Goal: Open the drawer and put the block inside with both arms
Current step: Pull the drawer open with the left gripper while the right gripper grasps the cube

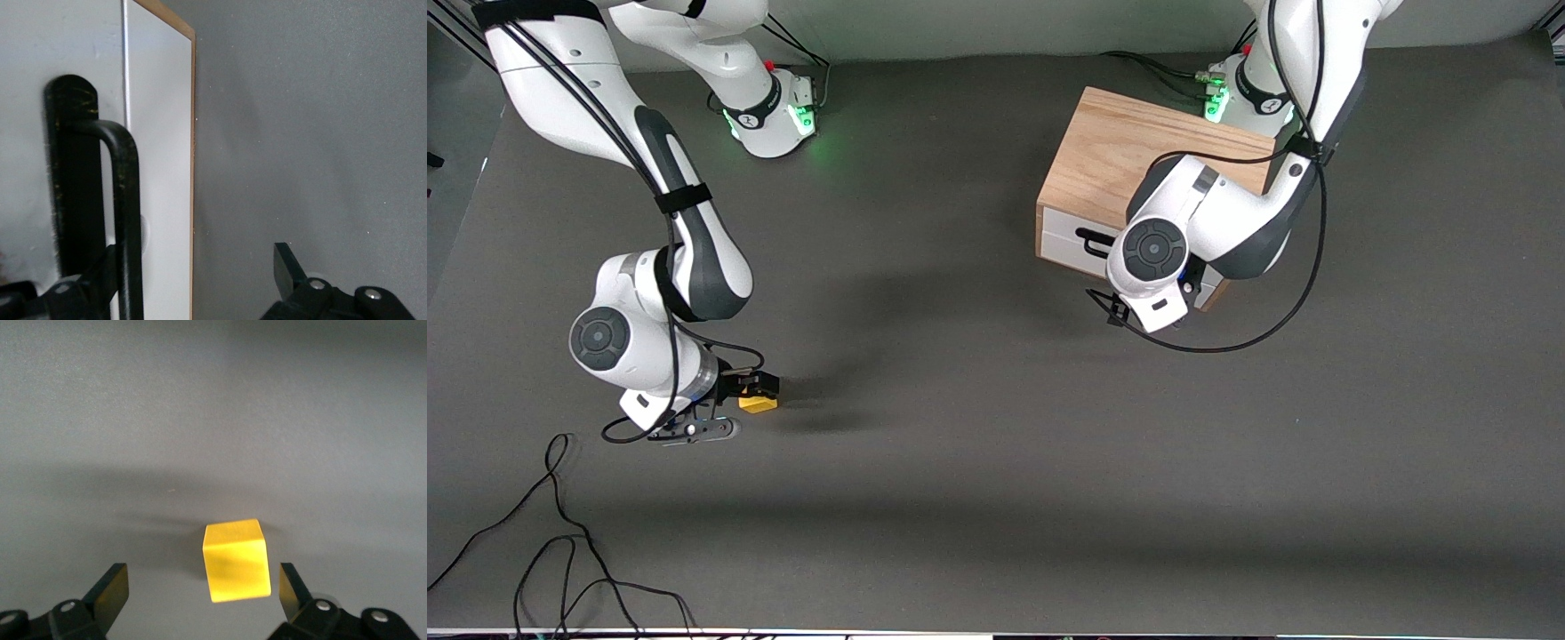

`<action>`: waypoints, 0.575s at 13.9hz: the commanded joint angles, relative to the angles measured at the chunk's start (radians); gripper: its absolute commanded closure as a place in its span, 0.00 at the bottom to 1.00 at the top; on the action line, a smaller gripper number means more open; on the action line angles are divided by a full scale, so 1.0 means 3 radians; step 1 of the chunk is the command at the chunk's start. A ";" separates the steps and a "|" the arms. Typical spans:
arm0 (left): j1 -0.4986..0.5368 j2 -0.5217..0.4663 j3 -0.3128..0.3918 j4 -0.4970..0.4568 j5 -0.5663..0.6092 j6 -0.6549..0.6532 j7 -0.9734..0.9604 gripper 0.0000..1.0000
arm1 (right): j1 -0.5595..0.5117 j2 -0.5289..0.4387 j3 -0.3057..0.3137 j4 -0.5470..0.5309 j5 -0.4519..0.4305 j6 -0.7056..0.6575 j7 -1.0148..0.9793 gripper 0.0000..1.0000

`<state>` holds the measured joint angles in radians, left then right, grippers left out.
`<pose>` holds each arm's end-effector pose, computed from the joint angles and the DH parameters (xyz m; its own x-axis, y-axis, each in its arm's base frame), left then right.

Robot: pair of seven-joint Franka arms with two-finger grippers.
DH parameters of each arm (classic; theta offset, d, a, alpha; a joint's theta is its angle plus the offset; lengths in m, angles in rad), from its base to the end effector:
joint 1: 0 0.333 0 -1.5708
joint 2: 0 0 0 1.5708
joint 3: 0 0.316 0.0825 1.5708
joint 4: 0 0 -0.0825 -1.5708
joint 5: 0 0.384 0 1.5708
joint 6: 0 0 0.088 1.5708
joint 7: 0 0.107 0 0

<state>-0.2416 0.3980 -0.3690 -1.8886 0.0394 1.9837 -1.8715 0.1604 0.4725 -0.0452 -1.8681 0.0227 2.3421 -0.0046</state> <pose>0.4950 -0.3316 0.2888 0.3147 0.9489 -0.0246 0.9059 -0.3080 -0.2907 0.6341 0.0754 0.2622 0.9941 0.1087 0.0021 0.1087 -0.9941 0.0043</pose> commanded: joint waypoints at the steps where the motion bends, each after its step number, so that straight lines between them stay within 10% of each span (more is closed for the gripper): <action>1: -0.0038 -0.0007 0.0033 0.0067 0.0068 0.0086 -0.0082 0.00 | 0.0007 0.0025 -0.0018 -0.0200 -0.0030 0.0333 -0.0189 0.00; 8: -0.0043 0.0258 0.0039 0.0430 0.0180 0.0086 -0.0082 0.00 | 0.0002 0.0184 -0.0033 -0.0211 -0.0035 0.0420 -0.0194 0.00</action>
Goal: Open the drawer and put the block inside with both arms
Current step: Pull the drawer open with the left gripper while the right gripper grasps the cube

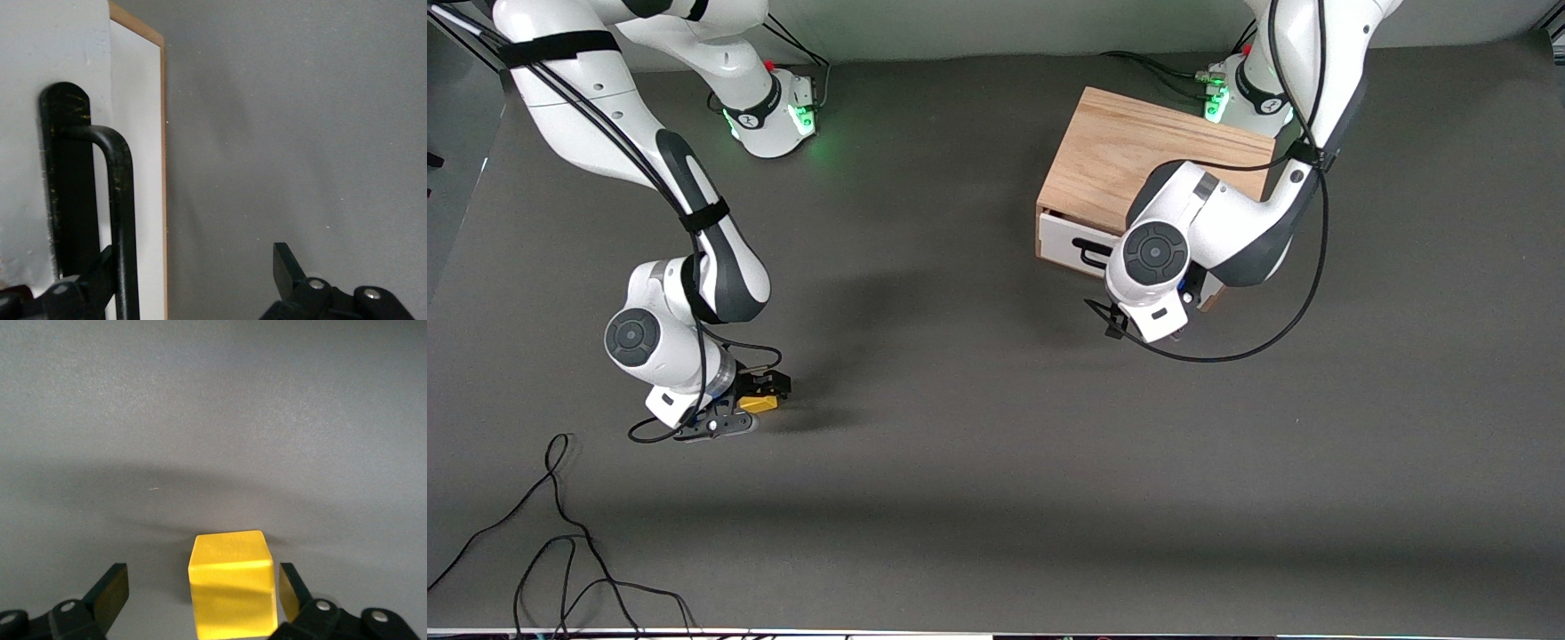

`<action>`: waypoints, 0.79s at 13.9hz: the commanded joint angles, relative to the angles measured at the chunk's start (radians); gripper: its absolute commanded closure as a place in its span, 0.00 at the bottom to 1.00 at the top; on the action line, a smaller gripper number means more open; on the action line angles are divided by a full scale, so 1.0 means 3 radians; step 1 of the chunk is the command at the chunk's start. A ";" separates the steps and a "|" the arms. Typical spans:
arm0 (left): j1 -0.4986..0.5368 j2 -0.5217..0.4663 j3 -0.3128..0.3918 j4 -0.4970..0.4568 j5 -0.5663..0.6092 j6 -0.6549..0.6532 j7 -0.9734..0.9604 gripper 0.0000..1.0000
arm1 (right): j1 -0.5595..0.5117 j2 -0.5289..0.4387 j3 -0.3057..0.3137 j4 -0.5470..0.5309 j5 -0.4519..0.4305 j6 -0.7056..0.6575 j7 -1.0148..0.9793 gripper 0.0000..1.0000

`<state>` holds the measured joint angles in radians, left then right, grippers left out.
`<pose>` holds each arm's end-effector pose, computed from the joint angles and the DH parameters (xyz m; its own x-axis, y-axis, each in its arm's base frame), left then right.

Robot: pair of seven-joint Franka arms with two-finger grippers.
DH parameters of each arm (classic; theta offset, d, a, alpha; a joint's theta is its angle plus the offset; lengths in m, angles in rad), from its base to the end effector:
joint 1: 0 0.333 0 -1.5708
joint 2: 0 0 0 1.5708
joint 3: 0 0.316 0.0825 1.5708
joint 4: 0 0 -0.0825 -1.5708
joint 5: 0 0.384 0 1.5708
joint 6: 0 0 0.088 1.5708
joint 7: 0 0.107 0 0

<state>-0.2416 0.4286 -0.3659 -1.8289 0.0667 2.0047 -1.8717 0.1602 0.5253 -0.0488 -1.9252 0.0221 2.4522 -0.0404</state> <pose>0.5149 -0.3368 0.2963 0.3189 0.9474 -0.0269 0.9184 -0.3159 -0.2383 0.6224 0.0709 0.2152 0.9900 0.1409 0.0021 0.1409 -0.9900 0.0105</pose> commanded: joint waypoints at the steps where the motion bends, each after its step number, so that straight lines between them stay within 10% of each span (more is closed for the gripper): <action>1: -0.0043 0.0217 0.0028 0.0307 0.0105 0.0016 -0.0081 0.00 | 0.0003 0.0013 -0.0021 -0.0025 -0.0033 0.0053 -0.0075 0.00; 11: -0.0074 0.0750 0.0028 0.1152 0.0488 0.0465 -0.0061 0.00 | -0.0007 0.0090 -0.0027 -0.0061 -0.0033 0.0161 -0.0167 0.21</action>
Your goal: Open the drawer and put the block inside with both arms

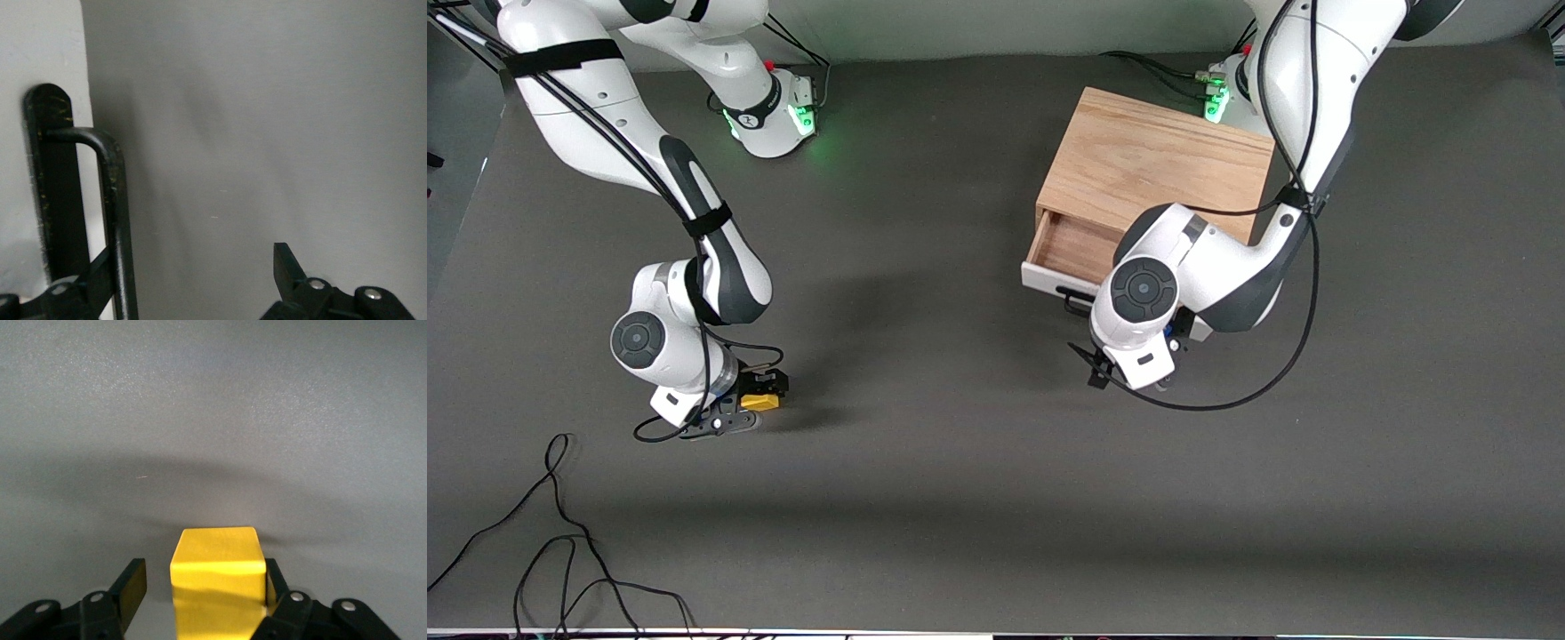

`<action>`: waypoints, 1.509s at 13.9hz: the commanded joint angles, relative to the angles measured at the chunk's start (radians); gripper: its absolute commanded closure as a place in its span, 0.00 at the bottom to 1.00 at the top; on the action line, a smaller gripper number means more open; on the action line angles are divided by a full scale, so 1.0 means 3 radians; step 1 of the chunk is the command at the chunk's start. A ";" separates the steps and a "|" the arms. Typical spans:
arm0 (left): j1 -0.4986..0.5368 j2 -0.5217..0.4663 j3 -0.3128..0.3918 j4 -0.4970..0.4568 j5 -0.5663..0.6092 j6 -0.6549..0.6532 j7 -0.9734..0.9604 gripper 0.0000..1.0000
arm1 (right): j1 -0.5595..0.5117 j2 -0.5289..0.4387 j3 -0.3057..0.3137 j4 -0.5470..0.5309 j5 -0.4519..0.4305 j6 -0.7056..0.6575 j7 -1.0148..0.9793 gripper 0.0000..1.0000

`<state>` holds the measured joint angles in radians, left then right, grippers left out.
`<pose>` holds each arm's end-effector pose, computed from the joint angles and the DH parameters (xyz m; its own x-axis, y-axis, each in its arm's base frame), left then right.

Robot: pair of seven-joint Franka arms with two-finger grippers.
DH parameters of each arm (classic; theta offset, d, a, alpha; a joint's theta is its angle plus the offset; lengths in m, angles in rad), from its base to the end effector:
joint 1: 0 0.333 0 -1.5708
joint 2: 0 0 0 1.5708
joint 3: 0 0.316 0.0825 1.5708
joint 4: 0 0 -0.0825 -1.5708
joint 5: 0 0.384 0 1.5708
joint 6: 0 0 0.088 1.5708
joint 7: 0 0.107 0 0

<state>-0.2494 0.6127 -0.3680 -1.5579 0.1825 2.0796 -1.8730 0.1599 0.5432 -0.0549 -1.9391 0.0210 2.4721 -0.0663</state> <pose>0.5901 -0.3623 0.3026 0.3433 0.9385 -0.0376 0.9367 -0.3451 -0.0598 0.6179 0.0662 0.2005 0.9868 0.1617 -0.0102 0.1619 -0.9867 0.0148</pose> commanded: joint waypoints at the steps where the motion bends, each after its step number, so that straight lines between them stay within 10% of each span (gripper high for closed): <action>1: -0.0048 0.0141 0.0035 0.0248 0.0098 0.0307 -0.0056 0.00 | -0.0001 0.0025 -0.0006 -0.0015 -0.0029 0.0094 -0.0081 0.21; 8: -0.0013 0.0060 0.0051 0.0401 0.0108 0.0375 -0.0026 0.00 | -0.0006 0.0025 -0.0011 -0.0010 -0.0029 0.0064 -0.0081 0.63; 12: 0.0115 -0.0028 0.0051 0.1182 0.0098 -0.0635 0.0733 0.00 | 0.0004 -0.0011 -0.0006 0.0067 -0.0024 -0.0002 -0.0055 0.67; 21: 0.1362 -0.0840 0.0030 0.1215 -0.0368 -0.2186 0.3789 0.00 | 0.0131 -0.0123 0.0060 0.1916 0.0272 -0.2342 0.0588 0.67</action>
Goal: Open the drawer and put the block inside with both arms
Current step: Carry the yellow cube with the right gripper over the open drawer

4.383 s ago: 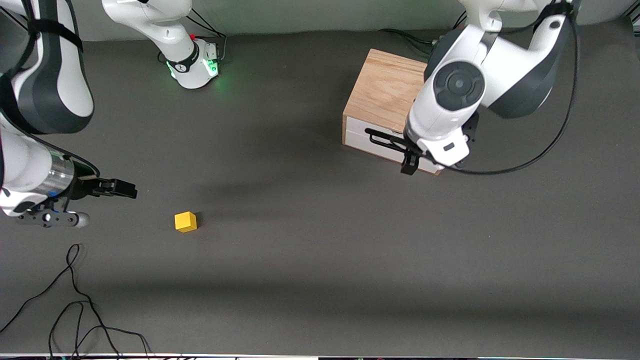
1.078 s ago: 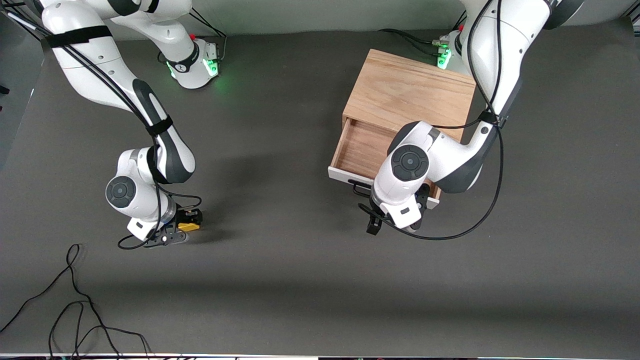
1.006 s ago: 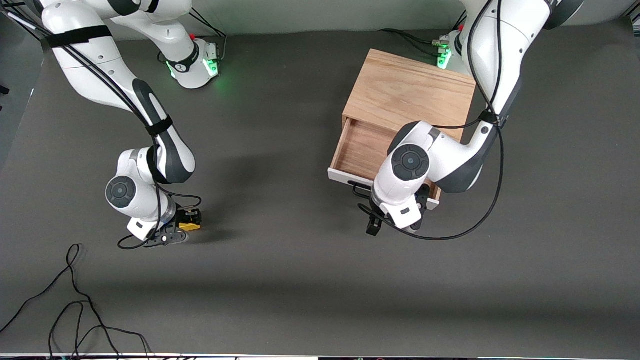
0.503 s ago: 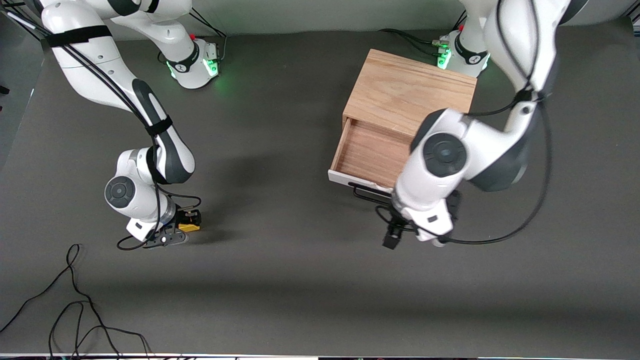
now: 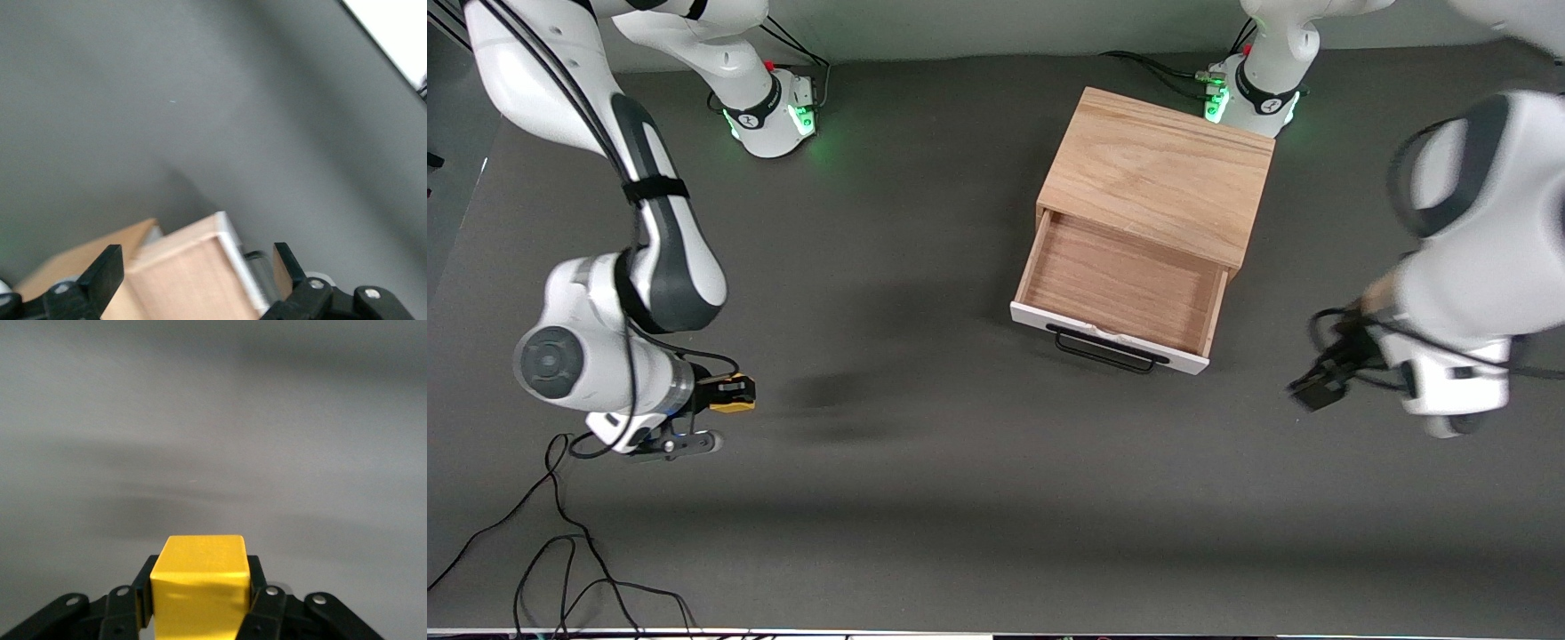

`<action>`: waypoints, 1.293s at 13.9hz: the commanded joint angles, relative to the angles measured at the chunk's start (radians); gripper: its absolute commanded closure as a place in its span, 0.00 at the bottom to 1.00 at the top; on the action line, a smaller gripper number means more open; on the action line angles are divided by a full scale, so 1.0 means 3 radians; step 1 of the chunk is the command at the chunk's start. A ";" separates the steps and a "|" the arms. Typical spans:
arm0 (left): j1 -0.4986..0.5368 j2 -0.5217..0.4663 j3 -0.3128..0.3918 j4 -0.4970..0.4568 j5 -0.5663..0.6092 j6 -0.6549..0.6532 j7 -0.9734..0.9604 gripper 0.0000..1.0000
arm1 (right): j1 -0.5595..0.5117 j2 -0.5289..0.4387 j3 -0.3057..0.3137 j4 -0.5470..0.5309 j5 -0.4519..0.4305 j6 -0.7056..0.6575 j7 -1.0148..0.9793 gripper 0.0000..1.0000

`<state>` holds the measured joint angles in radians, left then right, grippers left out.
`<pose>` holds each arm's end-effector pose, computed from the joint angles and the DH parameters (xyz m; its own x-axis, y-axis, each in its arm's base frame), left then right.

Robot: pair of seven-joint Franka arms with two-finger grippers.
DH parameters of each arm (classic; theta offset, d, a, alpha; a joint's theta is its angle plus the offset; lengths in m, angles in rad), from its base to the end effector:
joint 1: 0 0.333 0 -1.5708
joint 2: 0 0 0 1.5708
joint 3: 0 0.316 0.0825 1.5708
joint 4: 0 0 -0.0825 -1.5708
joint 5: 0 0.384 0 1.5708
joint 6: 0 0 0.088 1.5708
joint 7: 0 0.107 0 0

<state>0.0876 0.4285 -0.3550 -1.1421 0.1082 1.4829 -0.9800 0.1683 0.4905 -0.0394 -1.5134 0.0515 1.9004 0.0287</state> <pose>0.6555 -0.1108 0.5667 0.7336 0.6764 -0.0662 0.6759 -0.7362 -0.0327 0.6746 0.0951 0.3713 0.9909 0.0854 -0.1038 0.0833 -0.9962 -0.0252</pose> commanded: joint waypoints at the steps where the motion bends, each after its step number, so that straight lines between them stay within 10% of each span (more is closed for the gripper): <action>1: 0.0366 -0.0348 -0.0008 -0.0283 -0.0131 -0.0243 0.1263 0.00 | 0.0159 0.0053 0.0009 0.0711 0.0247 -0.0652 0.0414 0.67; 7: 0.0797 -0.1008 0.0007 -0.1044 -0.0120 -0.0163 0.2958 0.00 | 0.0874 0.0103 0.0105 0.1449 0.0401 -0.1012 0.2197 0.68; 18: 0.0787 -0.1433 0.0069 -0.1705 -0.0243 0.0405 0.3011 0.00 | 0.2174 0.0712 0.0203 0.1746 0.0243 -0.0173 0.3893 0.69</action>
<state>0.3204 0.0561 -0.3388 -1.5782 0.0515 1.5526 -0.1009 0.7833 0.6497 0.0320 -1.0459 0.1496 1.8331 1.1592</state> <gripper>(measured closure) 0.000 0.449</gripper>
